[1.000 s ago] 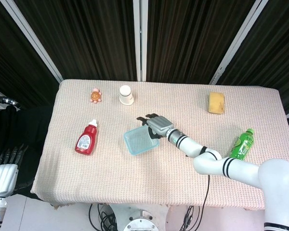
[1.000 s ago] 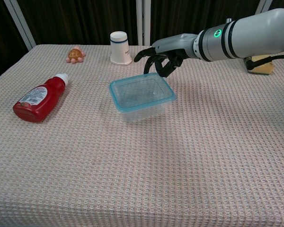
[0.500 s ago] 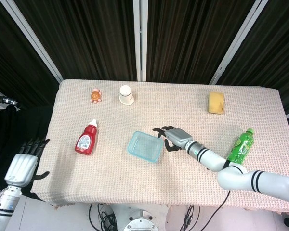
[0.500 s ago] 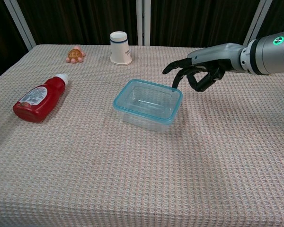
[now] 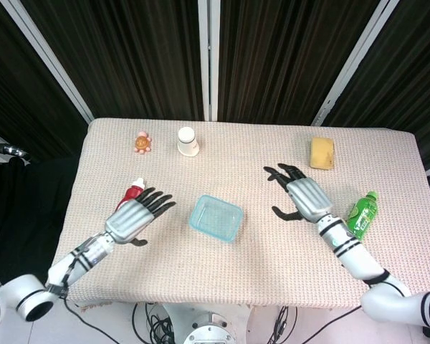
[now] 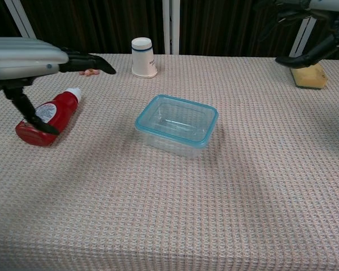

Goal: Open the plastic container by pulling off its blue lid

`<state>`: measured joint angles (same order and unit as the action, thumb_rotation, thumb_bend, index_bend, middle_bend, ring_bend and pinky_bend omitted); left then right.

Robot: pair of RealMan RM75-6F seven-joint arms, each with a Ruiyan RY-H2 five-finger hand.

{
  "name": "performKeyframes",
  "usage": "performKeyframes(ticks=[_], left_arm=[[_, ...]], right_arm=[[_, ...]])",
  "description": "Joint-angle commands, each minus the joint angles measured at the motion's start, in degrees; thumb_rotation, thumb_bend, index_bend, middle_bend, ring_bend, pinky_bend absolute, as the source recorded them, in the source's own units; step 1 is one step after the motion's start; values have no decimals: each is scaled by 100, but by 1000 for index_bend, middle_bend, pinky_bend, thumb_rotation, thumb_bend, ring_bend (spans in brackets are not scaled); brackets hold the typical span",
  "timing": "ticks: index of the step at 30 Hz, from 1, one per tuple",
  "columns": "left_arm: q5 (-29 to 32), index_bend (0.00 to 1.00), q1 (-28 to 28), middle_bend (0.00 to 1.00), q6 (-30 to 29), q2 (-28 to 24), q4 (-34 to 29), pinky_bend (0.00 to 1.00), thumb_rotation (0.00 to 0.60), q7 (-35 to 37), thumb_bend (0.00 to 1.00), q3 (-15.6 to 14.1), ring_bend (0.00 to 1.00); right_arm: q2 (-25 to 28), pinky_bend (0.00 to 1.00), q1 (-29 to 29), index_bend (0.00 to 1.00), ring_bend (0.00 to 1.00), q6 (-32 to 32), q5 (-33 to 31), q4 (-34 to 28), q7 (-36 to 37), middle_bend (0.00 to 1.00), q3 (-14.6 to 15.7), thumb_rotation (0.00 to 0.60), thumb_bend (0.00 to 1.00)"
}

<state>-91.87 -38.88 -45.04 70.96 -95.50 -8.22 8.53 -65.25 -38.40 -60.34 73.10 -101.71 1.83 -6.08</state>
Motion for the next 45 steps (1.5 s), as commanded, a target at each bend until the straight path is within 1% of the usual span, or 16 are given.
performKeyframes(ticks=[1, 3, 6, 11, 15, 16, 20, 25, 32, 36, 45], left_arm=[[1044, 5, -917, 2, 1146, 610, 262, 0, 600, -337, 0, 421, 0], [1526, 4, -1214, 0, 1523, 801, 414, 0, 600, -424, 0, 486, 0], [2006, 3, -1591, 0, 1843, 1000, 617, 0, 600, -632, 0, 481, 0], [2731, 0, -2039, 0, 1897, 1168, 768, 0, 600, -961, 0, 443, 0], [3621, 0, -2429, 0, 2035, 1123, 739, 0, 600, -955, 0, 379, 0], [3843, 0, -2533, 0, 2010, 1122, 745, 0, 600, -947, 0, 350, 0], [4370, 0, -2884, 0, 1907, 1091, 775, 0, 600, -1100, 0, 110, 0], [4869, 0, -3205, 0, 1654, 1124, 781, 0, 600, -1306, 0, -201, 0], [5367, 0, -3544, 0, 1385, 1202, 735, 0, 600, -1564, 0, -591, 0], [5632, 0, -3677, 0, 1244, 1240, 672, 0, 600, -1625, 0, -713, 0], [5999, 0, -3895, 0, 1065, 1395, 761, 0, 600, -1667, 0, -813, 0]], right_arm=[[382, 138, 619, 0, 21, -716, 520, -442, -367, 249, 231, 600, 280], [418, 147, 746, 0, 25, -849, 640, -468, -408, 252, 287, 600, 280], [408, 151, 878, 0, 25, -975, 755, -420, -425, 251, 325, 600, 280], [363, 151, 977, 0, 25, -956, 821, -311, -373, 240, 350, 600, 280], [317, 152, 1025, 0, 25, -926, 897, -230, -323, 234, 352, 600, 280], [310, 152, 1034, 0, 25, -906, 904, -210, -300, 234, 350, 600, 279], [322, 152, 1068, 0, 25, -850, 938, -161, -214, 234, 348, 600, 277], [352, 152, 1129, 0, 25, -854, 1004, -107, -41, 233, 331, 600, 271], [346, 152, 1177, 0, 25, -792, 1091, 1, 164, 233, 323, 600, 263], [333, 152, 1203, 0, 25, -790, 1131, 37, 225, 234, 309, 600, 255], [318, 152, 1268, 0, 25, -755, 1158, 76, 226, 234, 308, 600, 250]])
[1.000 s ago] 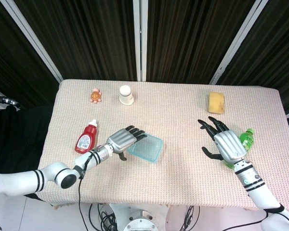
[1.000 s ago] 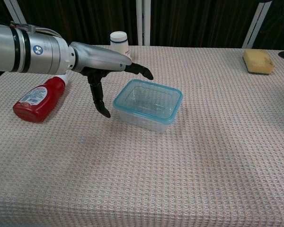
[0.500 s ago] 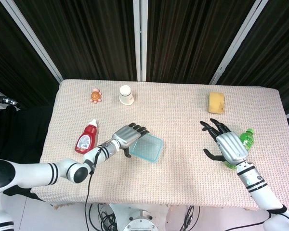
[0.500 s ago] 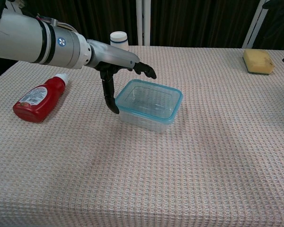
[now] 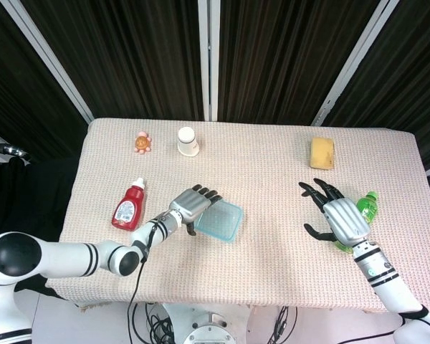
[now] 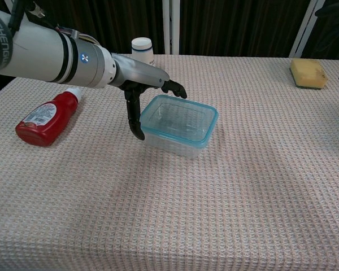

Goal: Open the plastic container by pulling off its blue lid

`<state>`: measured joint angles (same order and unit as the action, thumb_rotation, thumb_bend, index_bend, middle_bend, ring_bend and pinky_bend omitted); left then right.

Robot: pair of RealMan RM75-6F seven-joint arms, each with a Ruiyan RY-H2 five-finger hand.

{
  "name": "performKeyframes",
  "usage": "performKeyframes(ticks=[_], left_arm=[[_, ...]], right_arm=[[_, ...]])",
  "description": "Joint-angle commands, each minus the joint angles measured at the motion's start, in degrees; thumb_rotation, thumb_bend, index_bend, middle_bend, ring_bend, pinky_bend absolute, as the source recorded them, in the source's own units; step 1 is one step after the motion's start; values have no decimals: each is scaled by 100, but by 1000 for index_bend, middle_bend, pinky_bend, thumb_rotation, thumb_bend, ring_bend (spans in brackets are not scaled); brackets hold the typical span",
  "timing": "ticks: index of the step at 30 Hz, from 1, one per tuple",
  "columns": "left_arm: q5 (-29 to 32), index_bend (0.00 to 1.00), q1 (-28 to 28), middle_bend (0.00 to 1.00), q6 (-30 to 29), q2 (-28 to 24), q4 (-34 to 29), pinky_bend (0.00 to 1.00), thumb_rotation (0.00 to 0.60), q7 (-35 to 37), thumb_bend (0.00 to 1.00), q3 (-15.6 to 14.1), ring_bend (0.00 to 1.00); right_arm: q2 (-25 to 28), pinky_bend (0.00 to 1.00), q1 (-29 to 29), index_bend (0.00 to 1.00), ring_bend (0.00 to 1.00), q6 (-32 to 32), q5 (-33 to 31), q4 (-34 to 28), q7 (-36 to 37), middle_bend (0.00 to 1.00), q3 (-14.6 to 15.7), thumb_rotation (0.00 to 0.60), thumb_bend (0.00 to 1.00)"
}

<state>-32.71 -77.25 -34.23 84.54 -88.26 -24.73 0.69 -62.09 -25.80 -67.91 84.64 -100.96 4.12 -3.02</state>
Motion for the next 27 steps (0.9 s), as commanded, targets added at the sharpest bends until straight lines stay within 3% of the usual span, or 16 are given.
performKeyframes(ticks=[1, 7, 11, 17, 22, 27], left_arm=[[116, 0, -78, 0, -13, 50, 49, 0, 600, -17, 0, -39, 0], [288, 0, -220, 0, 22, 123, 122, 0, 600, -53, 0, -121, 0], [421, 10, -301, 17, 48, 193, 189, 5, 600, -45, 0, -167, 0], [471, 166, -255, 202, -327, 394, 293, 178, 600, -48, 0, -163, 110], [652, 185, -258, 231, -484, 436, 245, 232, 600, -118, 0, -154, 135], [850, 185, -294, 239, -515, 441, 199, 236, 600, -172, 0, -124, 135]], right_arm=[[3, 152, 16, 0, 25, 2, 12, 1, -4, 235, 5, 600, 249], [-42, 152, 63, 0, 25, 2, 182, 6, -58, 242, 82, 600, 250], [-268, 194, 78, 17, 73, -75, 667, 92, -59, 277, 254, 600, 254], [-995, 291, -24, 206, 150, -23, 1298, 591, -311, 328, 465, 600, 270], [-1831, 294, -169, 285, 152, -73, 1497, 1277, -695, 334, 316, 600, 267], [-2598, 294, -395, 298, 152, -29, 1572, 2006, -1031, 325, 133, 600, 223]])
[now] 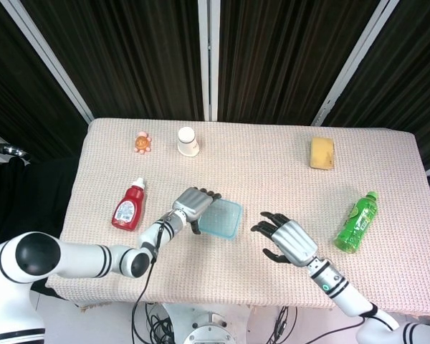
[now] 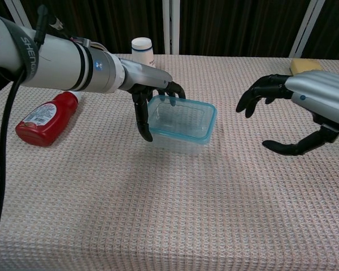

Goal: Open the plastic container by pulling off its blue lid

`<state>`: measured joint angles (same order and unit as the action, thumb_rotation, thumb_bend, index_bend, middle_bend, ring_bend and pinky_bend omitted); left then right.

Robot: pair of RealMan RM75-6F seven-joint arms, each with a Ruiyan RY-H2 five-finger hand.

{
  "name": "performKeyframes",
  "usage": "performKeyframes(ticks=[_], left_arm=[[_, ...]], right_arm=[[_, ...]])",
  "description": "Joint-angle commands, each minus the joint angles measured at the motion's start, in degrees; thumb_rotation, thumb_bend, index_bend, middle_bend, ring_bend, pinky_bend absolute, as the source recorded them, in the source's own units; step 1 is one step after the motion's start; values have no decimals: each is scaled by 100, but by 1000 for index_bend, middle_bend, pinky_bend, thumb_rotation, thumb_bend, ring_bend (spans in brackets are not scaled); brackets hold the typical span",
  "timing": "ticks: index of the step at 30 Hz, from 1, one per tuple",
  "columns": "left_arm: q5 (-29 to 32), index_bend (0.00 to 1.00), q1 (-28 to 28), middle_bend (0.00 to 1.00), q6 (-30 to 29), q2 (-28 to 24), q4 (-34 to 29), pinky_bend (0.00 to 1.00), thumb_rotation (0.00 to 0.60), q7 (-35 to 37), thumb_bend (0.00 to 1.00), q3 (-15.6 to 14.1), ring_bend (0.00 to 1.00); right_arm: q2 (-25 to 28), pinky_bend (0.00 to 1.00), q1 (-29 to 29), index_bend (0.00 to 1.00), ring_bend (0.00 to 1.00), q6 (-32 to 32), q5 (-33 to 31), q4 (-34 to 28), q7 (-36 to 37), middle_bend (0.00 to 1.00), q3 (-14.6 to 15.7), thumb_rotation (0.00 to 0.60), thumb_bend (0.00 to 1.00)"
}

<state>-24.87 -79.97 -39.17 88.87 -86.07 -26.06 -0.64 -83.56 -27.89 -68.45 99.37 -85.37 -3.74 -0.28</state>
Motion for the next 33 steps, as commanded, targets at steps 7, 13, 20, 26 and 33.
performKeyframes(ticks=[7, 13, 20, 26, 33], left_arm=[[222, 185, -44, 244, -72, 20, -76, 239, 600, -101, 0, 50, 135], [324, 185, -66, 244, -53, 34, -54, 240, 600, -144, 0, 52, 135], [393, 185, -81, 244, -123, 69, -74, 241, 600, -205, 0, 70, 135], [446, 184, -95, 245, -126, 82, -75, 241, 600, -259, 0, 75, 135], [460, 185, -81, 245, -126, 103, -55, 241, 600, -285, 0, 77, 135]], right_arm=[[-1222, 284, -431, 303, 152, -188, 241, 1331, -176, 307, -277, 600, 146], [-1705, 274, -539, 312, 148, -440, 360, 1962, 16, 303, -245, 600, 124], [-2052, 274, -678, 349, 148, -558, 391, 2459, 273, 312, -201, 600, 123], [-2141, 274, -768, 361, 148, -539, 368, 2670, 252, 317, -161, 600, 124], [-2211, 274, -848, 372, 148, -578, 336, 2807, 317, 321, -137, 600, 123]])
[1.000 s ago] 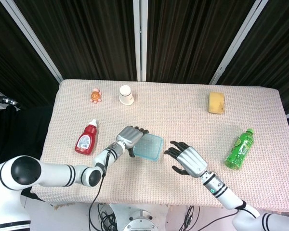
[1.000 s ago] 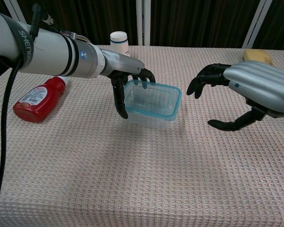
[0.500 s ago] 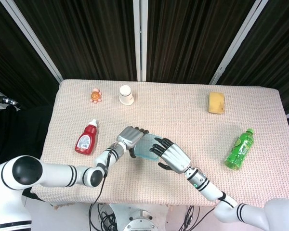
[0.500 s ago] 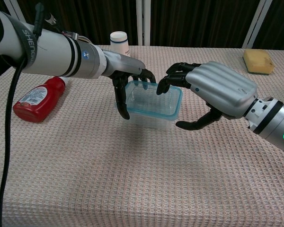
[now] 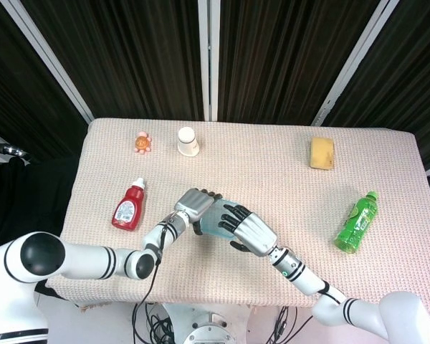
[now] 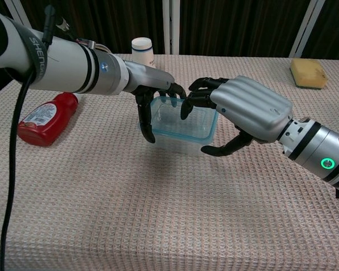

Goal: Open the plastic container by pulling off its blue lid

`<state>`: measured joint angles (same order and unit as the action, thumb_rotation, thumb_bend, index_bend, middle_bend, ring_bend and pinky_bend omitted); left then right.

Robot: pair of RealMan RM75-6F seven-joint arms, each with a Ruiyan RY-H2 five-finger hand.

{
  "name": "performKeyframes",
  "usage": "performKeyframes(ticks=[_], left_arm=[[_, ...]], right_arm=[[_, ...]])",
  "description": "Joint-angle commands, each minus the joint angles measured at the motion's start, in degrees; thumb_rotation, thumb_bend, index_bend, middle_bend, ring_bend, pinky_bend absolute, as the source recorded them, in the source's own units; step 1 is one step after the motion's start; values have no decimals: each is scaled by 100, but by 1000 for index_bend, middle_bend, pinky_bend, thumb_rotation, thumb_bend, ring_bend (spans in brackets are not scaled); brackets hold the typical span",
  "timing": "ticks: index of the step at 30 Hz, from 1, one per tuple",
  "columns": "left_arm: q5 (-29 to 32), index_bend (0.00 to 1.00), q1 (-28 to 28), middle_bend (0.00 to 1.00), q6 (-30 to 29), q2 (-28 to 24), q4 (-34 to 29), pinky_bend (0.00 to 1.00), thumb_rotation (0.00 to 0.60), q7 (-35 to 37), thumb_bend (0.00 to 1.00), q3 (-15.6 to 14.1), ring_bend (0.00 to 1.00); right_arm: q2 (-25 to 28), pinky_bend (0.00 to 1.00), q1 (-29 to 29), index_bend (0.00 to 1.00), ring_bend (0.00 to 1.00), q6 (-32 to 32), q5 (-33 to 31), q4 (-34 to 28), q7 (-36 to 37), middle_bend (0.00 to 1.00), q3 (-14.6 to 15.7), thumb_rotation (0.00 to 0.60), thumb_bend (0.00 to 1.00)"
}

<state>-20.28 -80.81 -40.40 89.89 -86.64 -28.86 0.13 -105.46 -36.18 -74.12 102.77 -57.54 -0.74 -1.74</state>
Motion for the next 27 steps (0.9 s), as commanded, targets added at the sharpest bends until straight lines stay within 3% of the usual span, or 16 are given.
performKeyframes(ticks=[1, 13, 22, 27], left_arm=[[1, 185, 6, 245, -3, 1, 3, 242, 600, -6, 0, 0, 135], [-146, 185, 102, 245, 97, -43, -24, 242, 600, 27, 1, -38, 135], [-365, 185, 168, 245, 310, -143, -5, 236, 600, 160, 120, -60, 135], [-503, 185, 224, 245, 379, -162, 14, 234, 600, 268, 137, -60, 135]], right_arm=[[-33, 274, -31, 375, 148, -12, -10, 42, 30, 322, 9, 600, 123], [-55, 274, -167, 405, 148, -61, -50, 159, 159, 326, 39, 600, 123], [36, 273, -228, 419, 148, -94, -73, 129, 245, 334, 74, 600, 123], [101, 271, -291, 421, 149, -107, -53, 85, 318, 339, 90, 600, 124]])
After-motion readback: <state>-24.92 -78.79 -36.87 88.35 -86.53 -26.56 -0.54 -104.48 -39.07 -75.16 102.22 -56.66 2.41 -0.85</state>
